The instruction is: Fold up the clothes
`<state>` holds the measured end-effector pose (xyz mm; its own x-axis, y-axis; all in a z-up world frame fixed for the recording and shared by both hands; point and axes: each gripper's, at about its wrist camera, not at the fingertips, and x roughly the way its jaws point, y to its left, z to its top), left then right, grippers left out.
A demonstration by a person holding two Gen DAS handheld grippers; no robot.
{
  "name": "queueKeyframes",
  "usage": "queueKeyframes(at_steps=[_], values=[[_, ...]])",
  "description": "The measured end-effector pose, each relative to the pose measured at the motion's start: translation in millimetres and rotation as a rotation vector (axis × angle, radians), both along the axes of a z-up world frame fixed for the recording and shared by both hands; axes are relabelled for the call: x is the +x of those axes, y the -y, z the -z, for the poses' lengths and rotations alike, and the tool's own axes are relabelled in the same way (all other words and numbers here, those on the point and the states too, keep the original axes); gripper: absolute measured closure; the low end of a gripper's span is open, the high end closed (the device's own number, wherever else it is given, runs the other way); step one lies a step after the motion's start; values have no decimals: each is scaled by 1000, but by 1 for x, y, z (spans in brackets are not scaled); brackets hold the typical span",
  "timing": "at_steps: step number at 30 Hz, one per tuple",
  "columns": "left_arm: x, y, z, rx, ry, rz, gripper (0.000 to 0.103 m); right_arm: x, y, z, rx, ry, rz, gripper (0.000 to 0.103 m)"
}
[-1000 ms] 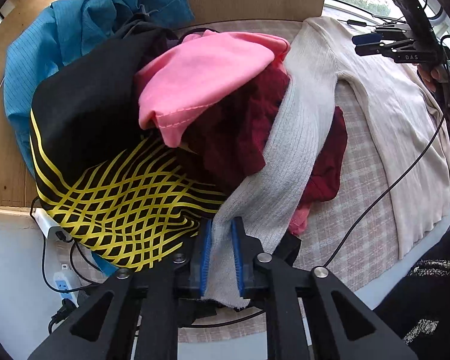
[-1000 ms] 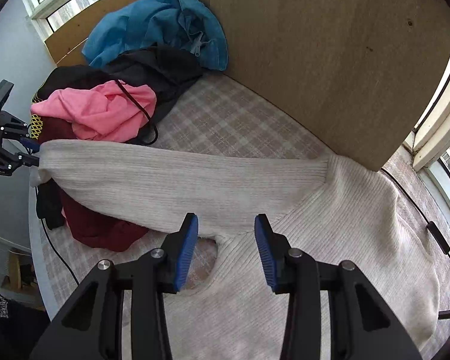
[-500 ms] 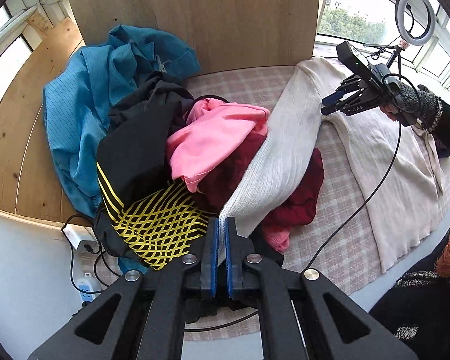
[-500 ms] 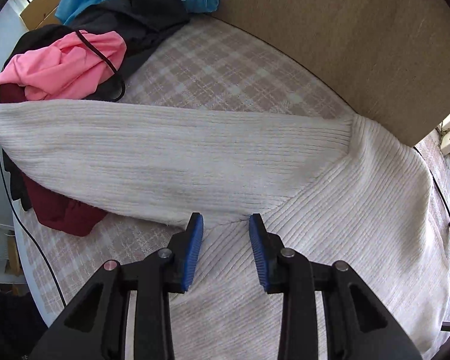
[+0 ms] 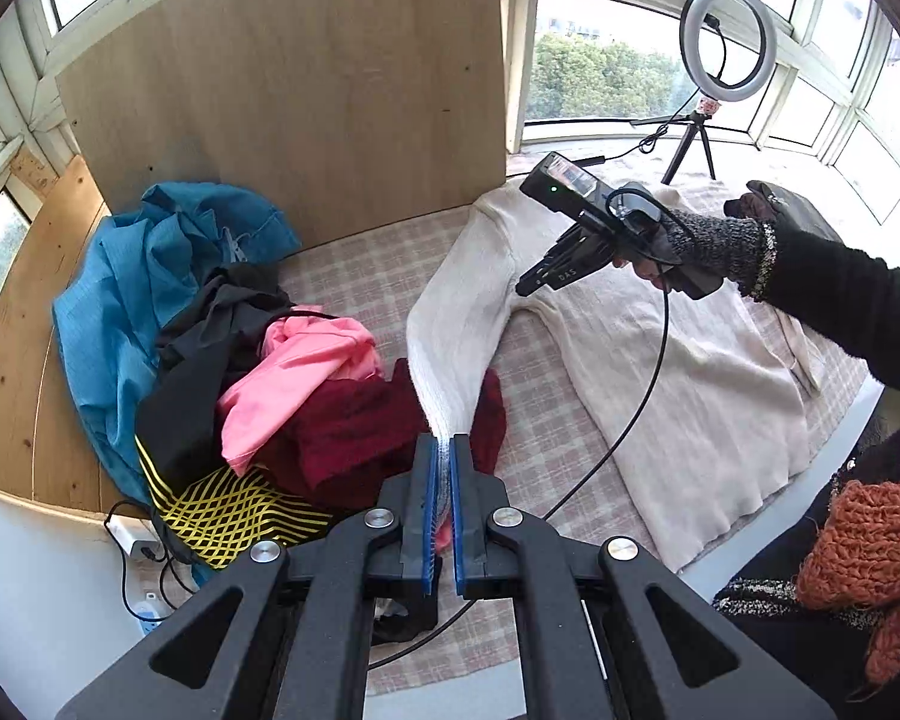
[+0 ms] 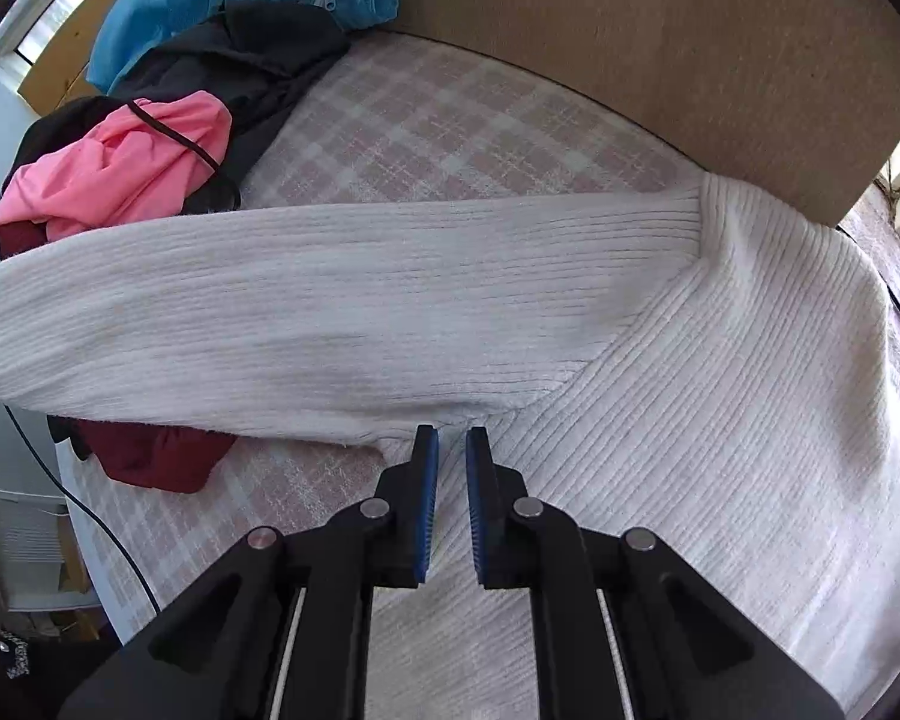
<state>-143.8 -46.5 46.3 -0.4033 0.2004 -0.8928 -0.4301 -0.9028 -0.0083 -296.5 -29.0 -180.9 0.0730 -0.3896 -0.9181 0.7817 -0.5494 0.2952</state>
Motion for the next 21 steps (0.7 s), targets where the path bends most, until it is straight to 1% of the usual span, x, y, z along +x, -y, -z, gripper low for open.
queueKeyframes(at_steps=[2,4,7,9,10,11,12,13,16,18,19,21], values=[[9,-30,-5,20,-6,65,100,1,-20,-12,-39,21,36,93],[19,-66,-4,28,2,145,100,3,-43,-25,-40,-7,65,93],[40,-128,9,33,32,287,100,0,-87,-43,-40,-30,125,93],[54,-168,25,72,81,379,100,-2,-121,-55,-48,-34,175,93],[63,-188,39,91,114,432,99,-1,-136,-58,-49,-34,195,93],[70,-205,58,69,147,466,94,0,-149,-60,-46,-33,212,92],[77,-221,78,45,180,498,93,1,-163,-61,-43,-33,229,91],[81,-230,97,17,222,504,93,3,-172,-61,-38,-33,241,90],[94,-222,134,-6,322,442,93,13,-179,-59,-31,-13,239,83],[99,-194,138,40,347,343,93,21,-181,-60,-34,7,228,83],[101,-176,136,60,359,278,92,29,-182,-61,-29,18,213,83],[111,-141,132,97,382,175,91,55,-183,-73,-16,8,134,83]])
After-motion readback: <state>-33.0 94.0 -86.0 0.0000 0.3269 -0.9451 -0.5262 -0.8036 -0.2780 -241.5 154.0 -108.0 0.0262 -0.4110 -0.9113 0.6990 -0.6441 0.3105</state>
